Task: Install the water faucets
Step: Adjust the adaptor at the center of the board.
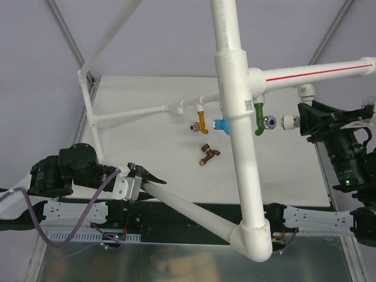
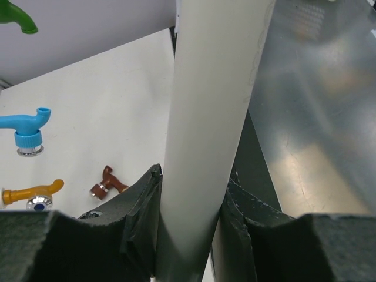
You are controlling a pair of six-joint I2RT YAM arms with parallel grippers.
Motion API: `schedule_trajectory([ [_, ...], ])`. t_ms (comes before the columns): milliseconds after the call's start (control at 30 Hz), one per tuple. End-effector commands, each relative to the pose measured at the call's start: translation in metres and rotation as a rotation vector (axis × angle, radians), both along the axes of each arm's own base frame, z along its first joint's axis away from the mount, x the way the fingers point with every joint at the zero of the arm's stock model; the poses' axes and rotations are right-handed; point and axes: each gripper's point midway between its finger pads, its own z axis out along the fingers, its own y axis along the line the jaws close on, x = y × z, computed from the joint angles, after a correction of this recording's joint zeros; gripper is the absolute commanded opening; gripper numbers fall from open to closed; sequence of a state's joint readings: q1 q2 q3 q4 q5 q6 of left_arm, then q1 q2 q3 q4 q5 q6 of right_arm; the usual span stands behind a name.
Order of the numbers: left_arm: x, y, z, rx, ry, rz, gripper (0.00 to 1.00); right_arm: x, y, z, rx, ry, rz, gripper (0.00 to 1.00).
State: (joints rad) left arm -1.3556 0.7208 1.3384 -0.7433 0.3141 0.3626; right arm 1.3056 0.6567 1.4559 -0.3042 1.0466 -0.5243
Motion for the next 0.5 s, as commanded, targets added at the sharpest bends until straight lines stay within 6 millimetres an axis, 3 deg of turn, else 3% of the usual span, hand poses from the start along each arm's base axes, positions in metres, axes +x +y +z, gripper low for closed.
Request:
schedule_trajectory([
  [0,0.058,-0.011,0.082,-0.287,0.008,0.340,0.00,-0.023,0.006,0.061,0.215,-0.160,0.220,0.46],
  [200,0.070,-0.017,0.120,-0.386,-0.010,0.393,0.00,-0.037,0.009,0.061,0.209,-0.204,0.329,0.60],
  [467,0.081,-0.008,0.161,-0.519,-0.060,0.455,0.00,-0.036,0.001,0.045,0.214,-0.185,0.302,0.61],
])
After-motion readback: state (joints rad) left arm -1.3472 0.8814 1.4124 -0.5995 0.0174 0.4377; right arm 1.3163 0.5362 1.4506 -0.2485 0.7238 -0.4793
